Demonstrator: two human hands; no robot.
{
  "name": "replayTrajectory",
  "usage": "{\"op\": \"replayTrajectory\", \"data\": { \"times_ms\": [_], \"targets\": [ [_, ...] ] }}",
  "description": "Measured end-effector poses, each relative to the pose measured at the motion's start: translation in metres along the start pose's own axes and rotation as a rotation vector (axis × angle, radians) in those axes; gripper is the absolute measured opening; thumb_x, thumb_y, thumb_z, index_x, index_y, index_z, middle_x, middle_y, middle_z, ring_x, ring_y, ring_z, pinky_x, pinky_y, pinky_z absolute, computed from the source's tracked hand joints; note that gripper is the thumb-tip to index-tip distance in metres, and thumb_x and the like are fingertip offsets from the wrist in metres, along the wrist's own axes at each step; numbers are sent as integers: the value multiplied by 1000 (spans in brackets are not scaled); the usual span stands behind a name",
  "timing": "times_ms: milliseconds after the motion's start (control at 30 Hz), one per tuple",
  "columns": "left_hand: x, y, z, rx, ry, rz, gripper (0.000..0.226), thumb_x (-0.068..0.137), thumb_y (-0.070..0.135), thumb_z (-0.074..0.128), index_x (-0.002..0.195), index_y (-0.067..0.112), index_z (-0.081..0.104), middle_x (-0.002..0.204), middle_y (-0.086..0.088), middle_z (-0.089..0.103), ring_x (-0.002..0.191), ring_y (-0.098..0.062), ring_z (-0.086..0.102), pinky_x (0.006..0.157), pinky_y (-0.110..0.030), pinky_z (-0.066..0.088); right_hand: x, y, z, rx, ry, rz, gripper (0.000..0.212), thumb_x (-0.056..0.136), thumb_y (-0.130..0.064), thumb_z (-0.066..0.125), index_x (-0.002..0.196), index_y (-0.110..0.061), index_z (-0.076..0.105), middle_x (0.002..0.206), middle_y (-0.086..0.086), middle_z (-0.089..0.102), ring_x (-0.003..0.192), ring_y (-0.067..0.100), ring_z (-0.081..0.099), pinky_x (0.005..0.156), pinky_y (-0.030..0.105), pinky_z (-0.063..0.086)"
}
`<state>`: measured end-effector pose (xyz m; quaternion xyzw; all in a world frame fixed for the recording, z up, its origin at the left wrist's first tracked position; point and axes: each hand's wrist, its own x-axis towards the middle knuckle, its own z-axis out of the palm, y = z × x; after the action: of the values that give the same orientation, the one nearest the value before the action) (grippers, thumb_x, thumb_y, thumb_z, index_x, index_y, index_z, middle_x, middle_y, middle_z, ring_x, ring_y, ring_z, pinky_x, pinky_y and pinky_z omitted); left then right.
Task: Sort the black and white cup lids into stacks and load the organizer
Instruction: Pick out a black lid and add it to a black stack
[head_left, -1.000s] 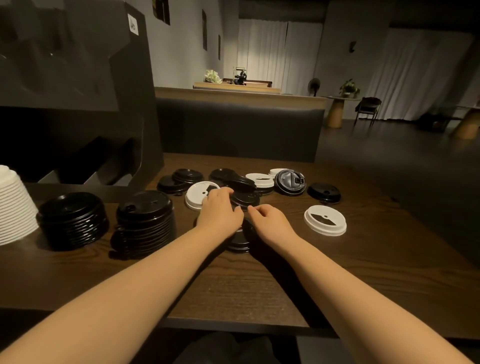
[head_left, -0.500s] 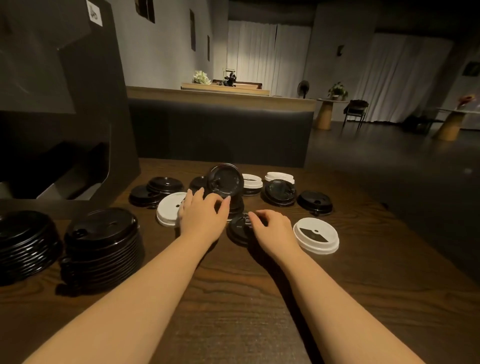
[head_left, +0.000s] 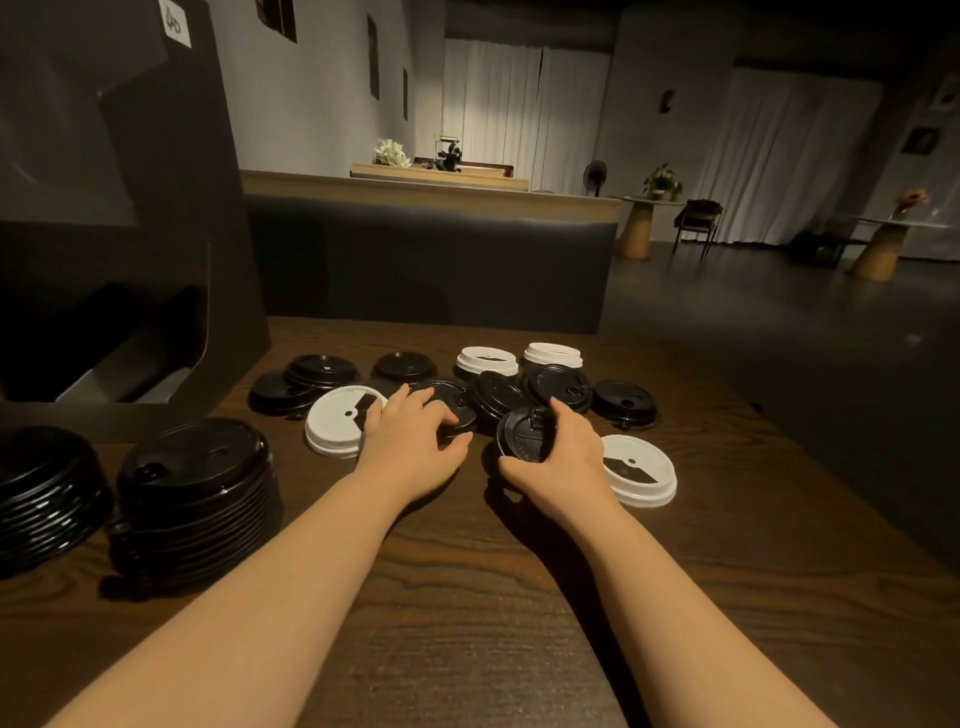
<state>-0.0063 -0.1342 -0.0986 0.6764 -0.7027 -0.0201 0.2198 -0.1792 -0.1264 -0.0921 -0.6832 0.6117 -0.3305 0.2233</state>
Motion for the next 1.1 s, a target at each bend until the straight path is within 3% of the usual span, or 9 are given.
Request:
{"op": "replayTrajectory", "data": {
  "times_ms": [100,167,233,333,433,600,767,933,1100],
  "targets": [
    [-6,5,-9,-90,70,-1,30,82,50,66,80,24,53,109,2,61,115,-18,54,98,-38,41,-3,-1,-2,68,55,-47,101,71,-25,78,150,-17,16,153,1,25,142,18,20,113,33,23],
    [-8,6,-10,-69,72,-48,39,79,56,66,101,25,56,118,4,56,119,-18,49,101,-39,34,-5,-2,-3,106,50,-67,106,71,-22,81,151,-19,12,156,-2,20,144,16,16,115,33,21],
    [-9,4,-9,-18,18,-94,73,78,62,64,138,28,39,144,4,42,137,-20,33,111,-46,22,-8,-4,-3,134,41,-75,108,70,-21,82,151,-20,11,157,-3,18,144,14,15,115,32,20],
    [-10,2,-8,49,-57,-126,94,78,65,62,152,30,15,156,4,28,146,-19,17,115,-56,6,-11,-4,-4,184,56,-55,105,71,-21,82,151,-20,15,155,-2,21,143,14,18,114,31,21],
    [-11,3,-11,-7,36,-116,94,75,65,66,150,30,23,153,6,33,145,-17,22,116,-58,9,-13,-4,-6,240,86,-28,101,71,-29,82,149,-20,19,153,0,22,141,17,21,114,35,25],
    [-19,7,-15,-231,163,-76,98,72,52,76,150,22,24,152,0,32,142,-20,27,116,-43,25,-15,-8,-3,283,62,25,98,72,-38,80,148,-19,22,149,4,21,140,20,22,115,39,27],
    [-27,20,-19,-337,69,-99,108,75,32,78,154,18,5,146,-3,16,136,-23,25,112,-35,26,-23,-15,2,469,-8,16,85,69,-36,81,139,-28,35,137,-3,31,126,13,37,108,35,37],
    [-32,26,-15,-425,-35,-46,91,75,15,79,147,20,23,141,-2,13,132,-23,35,109,-27,29,-25,-16,4,682,-162,30,76,70,-31,81,134,-32,39,131,-5,48,119,15,49,100,39,47],
    [-34,28,-16,-614,-91,-56,93,70,20,84,141,19,24,144,-3,26,127,-21,42,105,-29,36,-24,-14,-2,909,-168,55,68,77,-14,75,133,-29,39,116,-7,55,106,11,57,76,23,50]
  ]
}}
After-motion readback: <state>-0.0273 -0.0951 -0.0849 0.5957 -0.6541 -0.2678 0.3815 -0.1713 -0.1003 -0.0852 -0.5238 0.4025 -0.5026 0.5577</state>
